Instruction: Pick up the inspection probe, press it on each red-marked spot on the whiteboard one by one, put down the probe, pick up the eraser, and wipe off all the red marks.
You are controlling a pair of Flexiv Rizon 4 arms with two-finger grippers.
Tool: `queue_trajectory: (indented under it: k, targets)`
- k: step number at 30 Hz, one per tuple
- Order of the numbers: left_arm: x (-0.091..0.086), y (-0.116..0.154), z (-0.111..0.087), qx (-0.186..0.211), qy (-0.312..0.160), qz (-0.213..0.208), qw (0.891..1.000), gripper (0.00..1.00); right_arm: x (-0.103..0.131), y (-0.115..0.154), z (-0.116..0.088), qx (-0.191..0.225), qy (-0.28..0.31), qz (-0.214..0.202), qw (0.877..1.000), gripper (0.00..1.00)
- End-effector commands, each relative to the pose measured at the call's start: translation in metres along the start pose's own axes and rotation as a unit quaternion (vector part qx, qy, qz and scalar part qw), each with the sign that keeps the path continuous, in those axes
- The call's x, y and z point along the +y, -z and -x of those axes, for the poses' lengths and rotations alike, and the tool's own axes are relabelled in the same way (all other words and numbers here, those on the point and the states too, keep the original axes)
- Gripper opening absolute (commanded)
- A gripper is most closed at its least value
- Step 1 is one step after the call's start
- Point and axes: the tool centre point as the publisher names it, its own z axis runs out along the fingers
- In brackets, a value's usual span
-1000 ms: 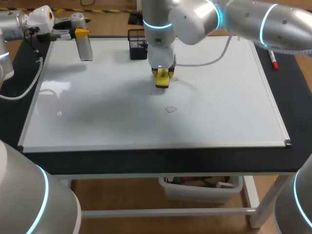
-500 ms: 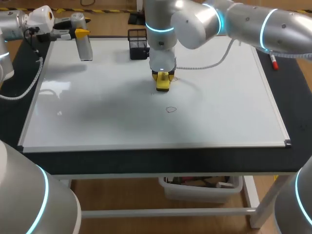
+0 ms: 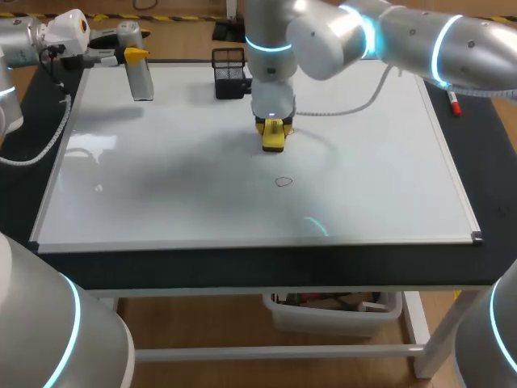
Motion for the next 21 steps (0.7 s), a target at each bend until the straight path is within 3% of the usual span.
queue_trajectory:
  k: [1, 21]
  targets:
    - [-0.001, 0.001, 0.002, 0.003, 0.0, 0.0, 1.0, 0.0, -0.005, -0.005, -0.006, 0.002, -0.005, 0.002, 1.0, 0.0]
    - [-0.001, 0.001, 0.002, 0.003, 0.0, 0.0, 1.0, 0.0, -0.01, -0.015, -0.045, 0.012, -0.055, 0.011, 0.998, 0.0]
